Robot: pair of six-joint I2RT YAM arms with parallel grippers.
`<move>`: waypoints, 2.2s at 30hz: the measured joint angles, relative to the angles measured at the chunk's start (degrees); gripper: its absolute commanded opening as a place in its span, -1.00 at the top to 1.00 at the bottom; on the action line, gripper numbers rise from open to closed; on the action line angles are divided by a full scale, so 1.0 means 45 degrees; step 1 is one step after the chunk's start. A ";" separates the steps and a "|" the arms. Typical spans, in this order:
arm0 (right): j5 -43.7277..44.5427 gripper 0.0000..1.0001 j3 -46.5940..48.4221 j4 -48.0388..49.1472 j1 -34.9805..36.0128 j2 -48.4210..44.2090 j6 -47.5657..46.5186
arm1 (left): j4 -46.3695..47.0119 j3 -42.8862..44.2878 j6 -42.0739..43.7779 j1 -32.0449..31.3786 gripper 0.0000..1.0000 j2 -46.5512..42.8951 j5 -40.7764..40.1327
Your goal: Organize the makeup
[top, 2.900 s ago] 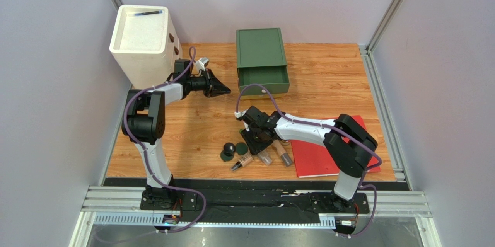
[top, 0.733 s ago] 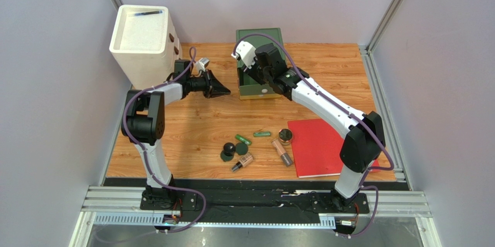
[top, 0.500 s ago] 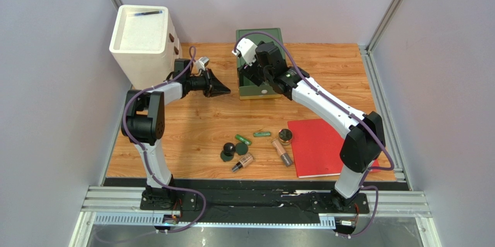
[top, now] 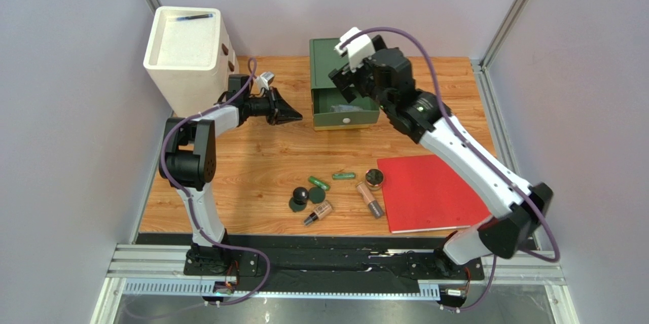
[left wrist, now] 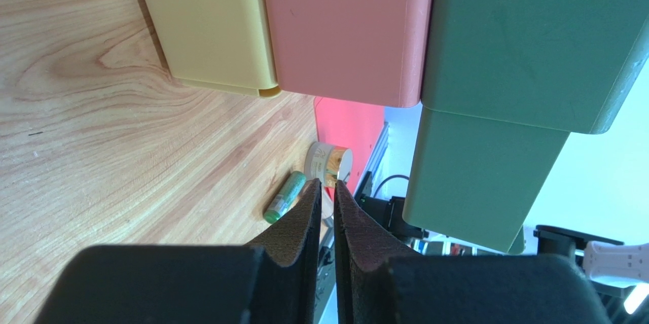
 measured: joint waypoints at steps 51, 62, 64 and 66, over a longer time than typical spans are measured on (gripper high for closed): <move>-0.4303 0.78 -1.1162 -0.1846 0.1394 -0.1239 0.8558 | -0.0039 -0.0457 0.0185 0.0000 0.69 -0.0151 -0.0005; -0.3818 1.00 -0.9301 -0.3667 0.2171 -0.2113 0.8038 | -0.0092 -0.0457 0.0228 0.0000 0.69 -0.0214 -0.0005; -0.3682 1.00 -0.8505 -0.3997 0.2171 -0.2778 0.7640 | -0.0083 -0.0457 0.0228 0.0000 0.69 -0.0214 -0.0005; -0.3434 1.00 -0.7436 -0.4143 0.2171 -0.3400 0.6994 | -0.0087 -0.0457 0.0228 0.0000 0.69 -0.0214 0.0000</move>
